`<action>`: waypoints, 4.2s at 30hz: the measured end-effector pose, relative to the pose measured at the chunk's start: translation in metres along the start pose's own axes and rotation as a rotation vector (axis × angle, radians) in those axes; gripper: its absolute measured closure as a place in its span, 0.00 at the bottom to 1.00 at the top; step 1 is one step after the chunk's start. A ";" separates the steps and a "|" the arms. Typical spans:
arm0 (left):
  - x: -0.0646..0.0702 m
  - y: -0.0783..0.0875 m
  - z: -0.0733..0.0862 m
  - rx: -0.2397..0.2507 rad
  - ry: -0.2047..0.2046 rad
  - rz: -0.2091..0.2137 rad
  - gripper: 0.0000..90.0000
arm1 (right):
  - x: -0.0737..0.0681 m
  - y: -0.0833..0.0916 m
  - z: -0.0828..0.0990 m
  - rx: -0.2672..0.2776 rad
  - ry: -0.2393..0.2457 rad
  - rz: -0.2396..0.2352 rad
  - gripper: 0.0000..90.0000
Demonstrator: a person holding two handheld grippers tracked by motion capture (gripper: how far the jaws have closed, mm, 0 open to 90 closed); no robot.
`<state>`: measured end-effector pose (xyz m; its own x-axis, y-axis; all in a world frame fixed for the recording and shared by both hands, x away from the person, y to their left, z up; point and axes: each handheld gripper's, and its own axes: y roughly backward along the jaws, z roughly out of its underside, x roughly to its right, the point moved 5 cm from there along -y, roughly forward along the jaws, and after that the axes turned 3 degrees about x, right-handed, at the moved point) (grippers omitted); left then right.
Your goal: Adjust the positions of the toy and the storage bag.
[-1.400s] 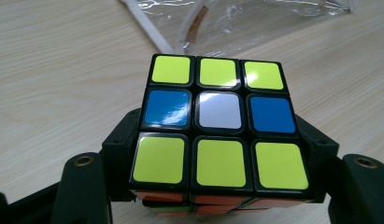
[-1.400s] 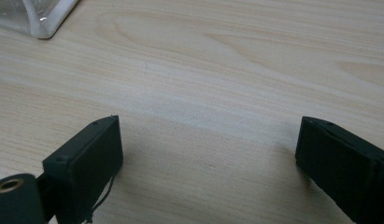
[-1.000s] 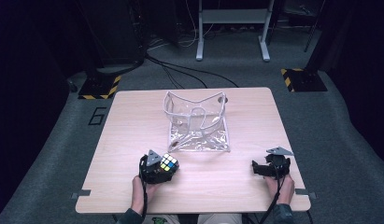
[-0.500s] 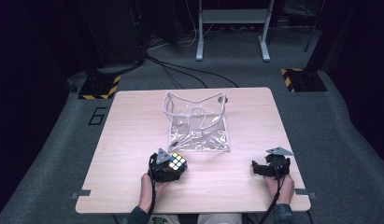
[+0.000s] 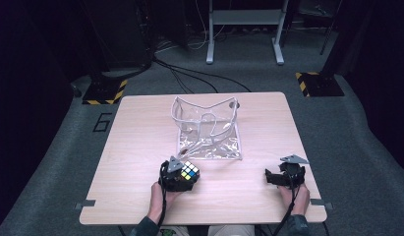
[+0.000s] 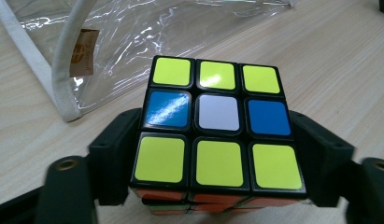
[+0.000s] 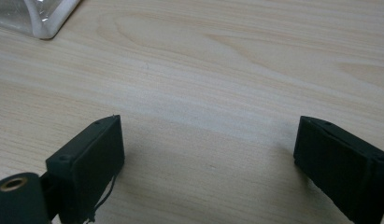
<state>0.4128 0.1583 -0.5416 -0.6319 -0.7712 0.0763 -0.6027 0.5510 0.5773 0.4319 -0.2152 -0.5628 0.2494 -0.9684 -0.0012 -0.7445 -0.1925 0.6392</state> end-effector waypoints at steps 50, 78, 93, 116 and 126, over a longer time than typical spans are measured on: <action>-0.070 0.064 -0.018 0.032 0.122 -0.018 0.05 | -0.017 0.004 -0.018 -0.074 0.017 -0.122 0.00; -0.096 0.072 -0.070 0.016 0.120 -0.033 0.05 | -0.064 0.040 -0.112 -0.019 0.098 -0.243 0.03; -0.104 0.071 -0.099 0.002 0.105 -0.032 0.06 | -0.078 0.043 -0.149 0.005 0.127 -0.273 0.04; -0.115 0.060 -0.146 0.015 0.160 -0.052 0.09 | -0.104 0.035 -0.194 0.023 0.135 -0.324 0.10; -0.122 0.042 -0.172 0.034 0.196 -0.089 0.11 | -0.119 0.017 -0.205 0.012 0.131 -0.327 0.13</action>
<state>0.5485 0.2207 -0.3870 -0.4707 -0.8628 0.1843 -0.6704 0.4856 0.5611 0.5169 -0.0705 -0.3943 0.5523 -0.8270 -0.1052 -0.6196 -0.4917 0.6119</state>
